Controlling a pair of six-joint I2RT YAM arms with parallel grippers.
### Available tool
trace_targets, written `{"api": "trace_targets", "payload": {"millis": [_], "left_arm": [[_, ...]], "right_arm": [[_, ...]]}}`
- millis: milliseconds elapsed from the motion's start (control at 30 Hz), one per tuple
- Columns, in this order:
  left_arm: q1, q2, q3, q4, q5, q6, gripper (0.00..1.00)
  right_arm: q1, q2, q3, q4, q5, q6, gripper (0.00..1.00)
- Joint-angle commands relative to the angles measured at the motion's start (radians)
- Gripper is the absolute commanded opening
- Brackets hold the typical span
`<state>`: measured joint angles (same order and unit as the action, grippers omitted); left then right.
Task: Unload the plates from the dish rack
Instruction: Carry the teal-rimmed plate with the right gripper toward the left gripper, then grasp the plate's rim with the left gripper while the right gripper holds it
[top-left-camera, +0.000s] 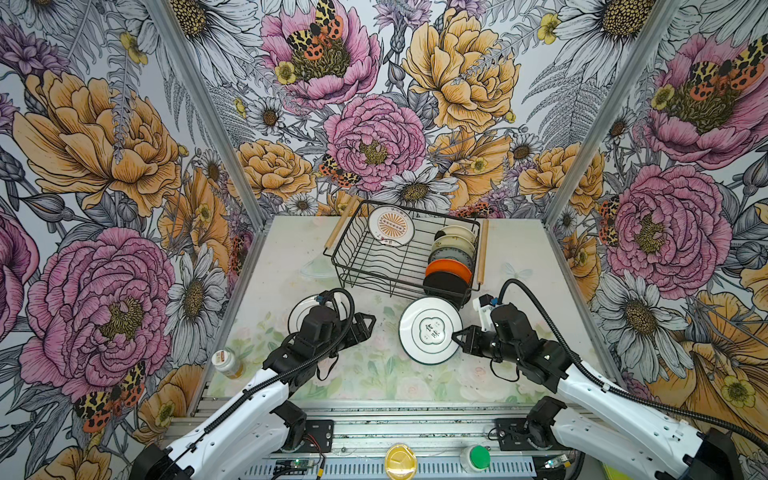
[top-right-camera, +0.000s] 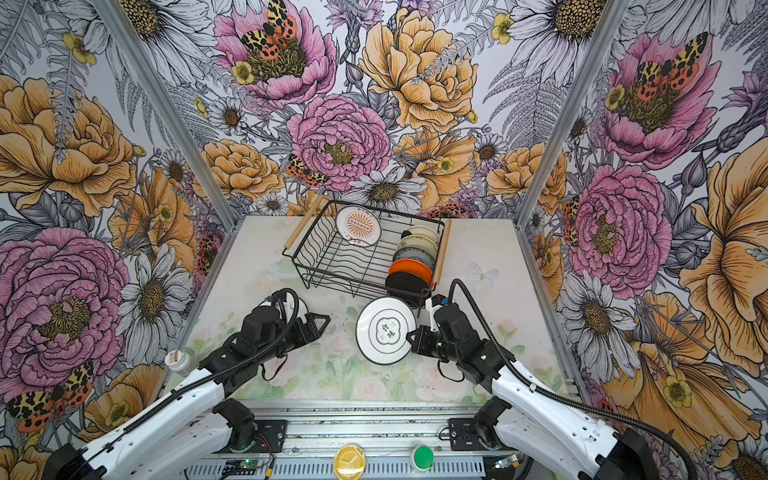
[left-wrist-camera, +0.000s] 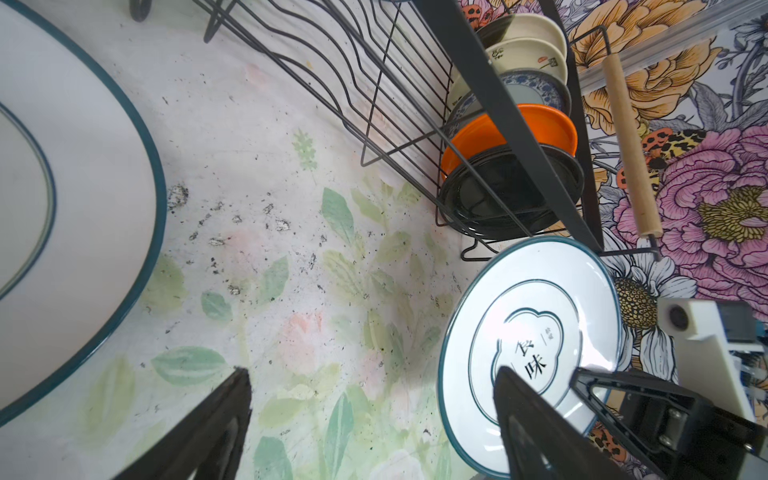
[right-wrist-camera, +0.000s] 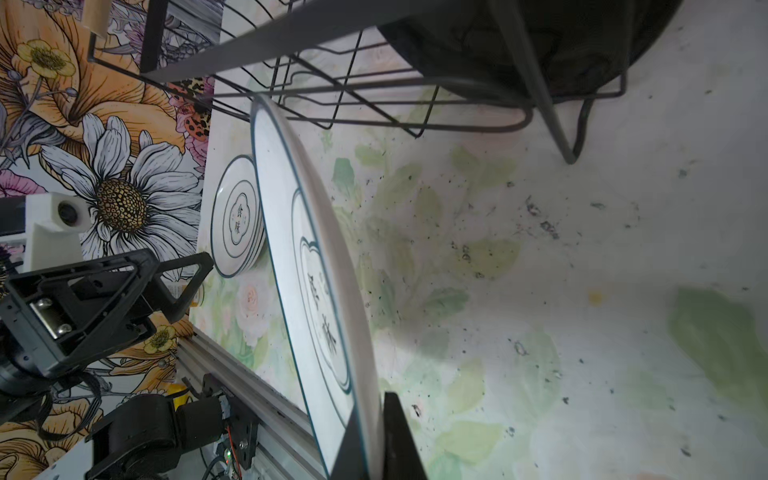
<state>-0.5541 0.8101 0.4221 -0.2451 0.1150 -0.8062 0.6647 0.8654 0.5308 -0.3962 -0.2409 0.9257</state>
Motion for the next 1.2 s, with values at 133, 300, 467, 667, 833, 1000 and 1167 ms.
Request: {"api": "trace_targets", "payload": {"millis": [133, 300, 467, 667, 833, 1000, 1167], "left_arm": [[-0.015, -0.001, -0.044, 0.097, 0.074, 0.001, 0.88], [-0.015, -0.004, -0.051, 0.12, 0.106, 0.007, 0.86], [-0.014, 0.022, -0.046, 0.131, 0.136, 0.012, 0.83], [-0.013, 0.026, -0.049, 0.146, 0.171, 0.009, 0.7], [-0.012, 0.007, -0.045, 0.139, 0.187, 0.002, 0.52], [-0.008, -0.019, -0.045, 0.128, 0.208, -0.004, 0.37], [0.013, -0.035, -0.045, 0.109, 0.23, -0.004, 0.2]], "right_arm": [[0.065, 0.104, 0.058, 0.235, -0.07, 0.098, 0.0], [0.078, 0.208, 0.042, 0.446, -0.128, 0.171, 0.0], [0.106, 0.29, 0.068, 0.539, -0.137, 0.202, 0.0], [0.116, 0.318, 0.078, 0.596, -0.143, 0.231, 0.0], [0.116, 0.345, 0.09, 0.63, -0.154, 0.244, 0.0], [0.117, 0.376, 0.101, 0.648, -0.16, 0.245, 0.06], [0.119, 0.382, 0.111, 0.651, -0.152, 0.239, 0.24]]}}
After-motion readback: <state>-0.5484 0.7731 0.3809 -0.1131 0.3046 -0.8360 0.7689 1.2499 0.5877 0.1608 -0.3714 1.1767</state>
